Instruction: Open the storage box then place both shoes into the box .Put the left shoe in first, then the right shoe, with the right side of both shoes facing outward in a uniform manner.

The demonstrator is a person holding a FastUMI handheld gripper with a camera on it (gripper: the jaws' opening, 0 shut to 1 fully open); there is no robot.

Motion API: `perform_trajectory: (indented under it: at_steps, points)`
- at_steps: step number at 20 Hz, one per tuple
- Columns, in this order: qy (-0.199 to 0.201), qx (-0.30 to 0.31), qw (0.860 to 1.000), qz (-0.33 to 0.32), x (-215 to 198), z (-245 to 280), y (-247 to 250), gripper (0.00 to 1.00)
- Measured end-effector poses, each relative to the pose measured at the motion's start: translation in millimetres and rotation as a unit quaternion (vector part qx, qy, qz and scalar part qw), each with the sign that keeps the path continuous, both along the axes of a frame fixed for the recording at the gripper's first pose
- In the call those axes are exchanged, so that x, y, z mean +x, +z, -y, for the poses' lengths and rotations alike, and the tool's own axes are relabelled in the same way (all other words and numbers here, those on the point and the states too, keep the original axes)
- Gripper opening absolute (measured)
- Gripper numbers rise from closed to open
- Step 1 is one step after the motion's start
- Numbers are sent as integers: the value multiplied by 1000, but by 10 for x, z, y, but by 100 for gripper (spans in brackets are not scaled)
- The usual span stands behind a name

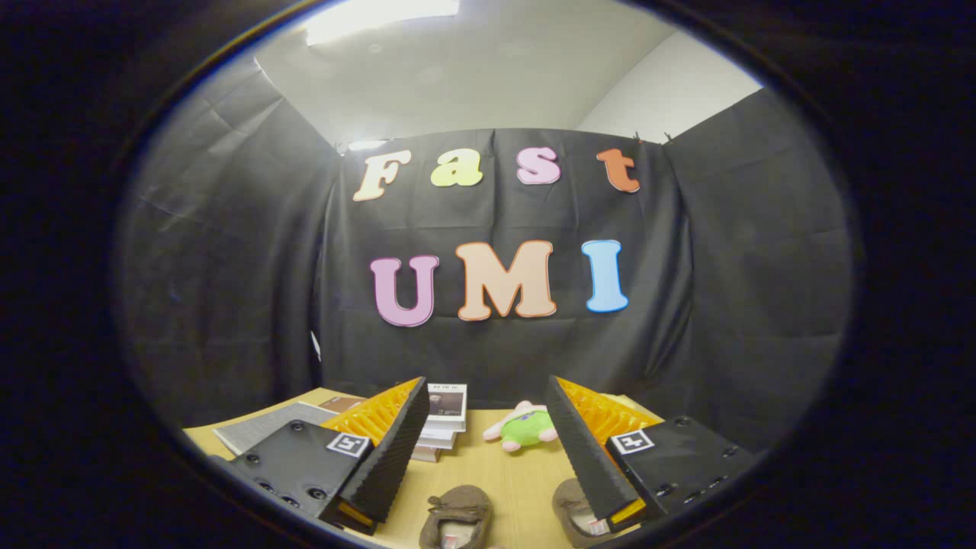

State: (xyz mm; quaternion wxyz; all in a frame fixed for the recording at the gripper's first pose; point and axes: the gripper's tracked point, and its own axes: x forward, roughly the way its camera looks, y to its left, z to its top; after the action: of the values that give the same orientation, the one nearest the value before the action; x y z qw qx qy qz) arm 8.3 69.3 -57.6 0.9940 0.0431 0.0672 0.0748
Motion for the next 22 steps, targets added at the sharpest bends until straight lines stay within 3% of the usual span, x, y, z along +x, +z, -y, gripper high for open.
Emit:
perform_trajectory:
  at_steps: [6,12,16,22]
  points:
    - [26,61,996,-61,-187,-343,-394,99]
    - [24,173,973,-149,-389,-675,-865,99]
    - [15,251,947,-201,-526,-862,-1187,100]
    - [16,349,895,-277,-673,-1203,-1557,100]
